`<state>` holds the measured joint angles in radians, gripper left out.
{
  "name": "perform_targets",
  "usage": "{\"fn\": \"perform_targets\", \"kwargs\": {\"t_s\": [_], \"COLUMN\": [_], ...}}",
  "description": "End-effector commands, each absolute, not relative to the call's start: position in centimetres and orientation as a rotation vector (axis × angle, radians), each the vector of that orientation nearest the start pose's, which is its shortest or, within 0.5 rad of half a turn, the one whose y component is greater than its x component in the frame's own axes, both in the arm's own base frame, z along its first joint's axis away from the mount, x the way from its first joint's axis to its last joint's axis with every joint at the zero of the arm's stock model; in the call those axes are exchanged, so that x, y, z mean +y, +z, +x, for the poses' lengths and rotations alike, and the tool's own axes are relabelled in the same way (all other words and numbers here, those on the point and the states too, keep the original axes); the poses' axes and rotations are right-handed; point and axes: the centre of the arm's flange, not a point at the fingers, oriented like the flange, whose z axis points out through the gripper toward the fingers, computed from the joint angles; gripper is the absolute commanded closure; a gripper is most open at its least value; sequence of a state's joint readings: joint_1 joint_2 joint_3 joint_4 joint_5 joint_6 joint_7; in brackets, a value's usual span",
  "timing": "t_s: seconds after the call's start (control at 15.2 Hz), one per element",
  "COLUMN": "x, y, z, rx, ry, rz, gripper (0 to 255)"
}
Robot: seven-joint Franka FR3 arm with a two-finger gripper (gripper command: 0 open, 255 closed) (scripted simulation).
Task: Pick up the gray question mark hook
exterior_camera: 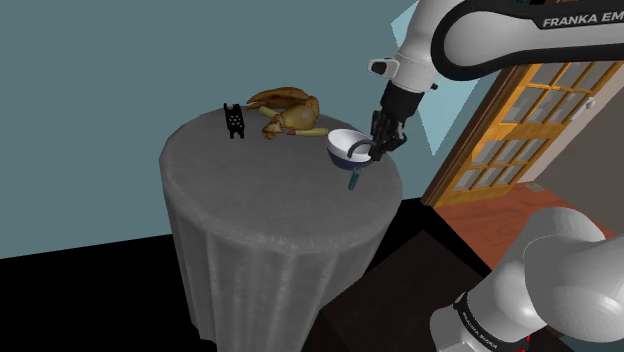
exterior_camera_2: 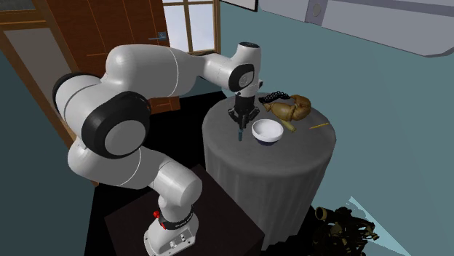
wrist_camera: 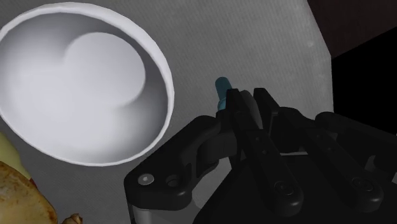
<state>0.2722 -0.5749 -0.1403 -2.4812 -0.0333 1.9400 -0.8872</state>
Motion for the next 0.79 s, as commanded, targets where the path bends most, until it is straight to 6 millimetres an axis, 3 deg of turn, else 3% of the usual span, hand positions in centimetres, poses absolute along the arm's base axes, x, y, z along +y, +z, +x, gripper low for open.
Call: {"fn": "perform_targets", "kwargs": {"t_s": [0.0, 0.73], "x": [4.5, 4.5], "y": [49.6, 55.4], "z": [37.7, 37.7], "rx": [-1.561, -1.561], "ry": [-0.068, -0.068], "rz": [-2.689, -2.689], "gripper": [255, 255]}}
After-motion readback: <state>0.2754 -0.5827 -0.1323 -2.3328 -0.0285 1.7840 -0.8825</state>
